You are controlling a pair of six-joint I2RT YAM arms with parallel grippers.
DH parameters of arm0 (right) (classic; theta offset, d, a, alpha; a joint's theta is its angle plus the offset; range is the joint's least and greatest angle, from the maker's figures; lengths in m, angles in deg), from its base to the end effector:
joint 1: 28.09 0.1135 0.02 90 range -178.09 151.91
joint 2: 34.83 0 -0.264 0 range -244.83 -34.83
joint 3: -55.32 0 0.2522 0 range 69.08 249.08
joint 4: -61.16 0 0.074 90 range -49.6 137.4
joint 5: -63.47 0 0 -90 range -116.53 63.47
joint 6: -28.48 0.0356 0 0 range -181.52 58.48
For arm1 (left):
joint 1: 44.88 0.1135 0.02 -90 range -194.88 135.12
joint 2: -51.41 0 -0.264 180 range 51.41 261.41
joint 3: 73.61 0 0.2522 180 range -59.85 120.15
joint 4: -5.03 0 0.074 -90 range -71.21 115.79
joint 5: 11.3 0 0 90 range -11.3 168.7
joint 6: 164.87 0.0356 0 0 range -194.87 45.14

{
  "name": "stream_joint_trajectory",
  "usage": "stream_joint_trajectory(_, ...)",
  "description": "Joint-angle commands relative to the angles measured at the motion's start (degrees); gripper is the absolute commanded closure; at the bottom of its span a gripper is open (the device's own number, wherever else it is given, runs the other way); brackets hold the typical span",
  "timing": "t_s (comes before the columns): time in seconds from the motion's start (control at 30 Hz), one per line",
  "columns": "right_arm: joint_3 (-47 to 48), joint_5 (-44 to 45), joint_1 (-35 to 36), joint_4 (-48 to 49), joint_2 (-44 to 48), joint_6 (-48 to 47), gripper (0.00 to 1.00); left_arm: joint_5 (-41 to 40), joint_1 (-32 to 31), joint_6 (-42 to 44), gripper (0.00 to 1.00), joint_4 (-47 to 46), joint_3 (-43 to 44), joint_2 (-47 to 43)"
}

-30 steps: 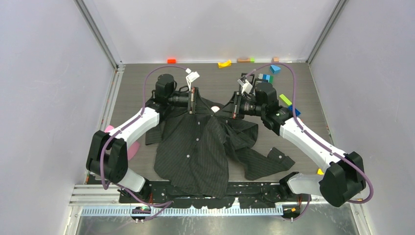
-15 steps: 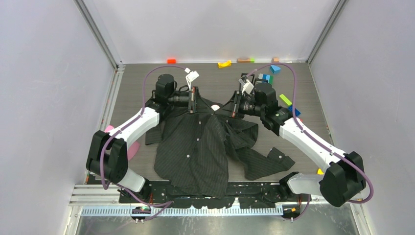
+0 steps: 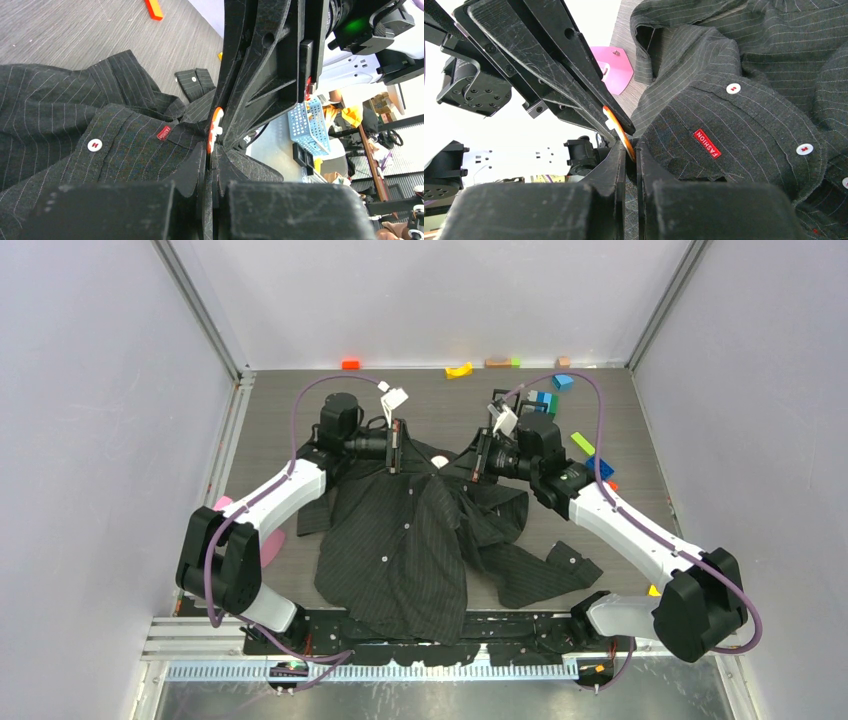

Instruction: Pin the brooch onto the clothing

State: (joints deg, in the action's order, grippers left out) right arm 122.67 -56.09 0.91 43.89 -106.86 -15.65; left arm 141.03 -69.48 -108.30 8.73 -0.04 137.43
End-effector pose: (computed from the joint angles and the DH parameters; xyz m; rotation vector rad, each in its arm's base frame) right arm 0.2427 0.1546 0.3048 -0.0627 2.1586 1.3179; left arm 0.2914 -0.1681 0.2973 0.7010 1.9232 -1.6649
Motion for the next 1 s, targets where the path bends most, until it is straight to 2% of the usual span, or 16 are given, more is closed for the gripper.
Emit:
stream_joint_trajectory(0.0, -1.69, 17.13, -2.01, -0.11, -1.96, -1.74, 0.99, 10.20, -1.86, 1.62, 1.00, 3.88, 3.61, -4.62)
stream_joint_trajectory(0.33, -2.20, 19.18, -2.01, -1.07, -1.16, -1.84, 1.00, 9.04, -1.42, 2.23, 1.00, 4.91, 3.73, -4.60)
stream_joint_trajectory(0.6, -1.31, 24.17, -2.01, -2.89, -2.44, -1.10, 0.99, 8.54, -2.78, 3.71, 1.00, 4.69, 3.06, -6.20)
stream_joint_trajectory(0.97, -3.92, 22.78, -2.01, 2.29, -0.73, -2.77, 0.99, 2.81, -2.44, 3.95, 1.00, 9.79, 4.51, -3.33)
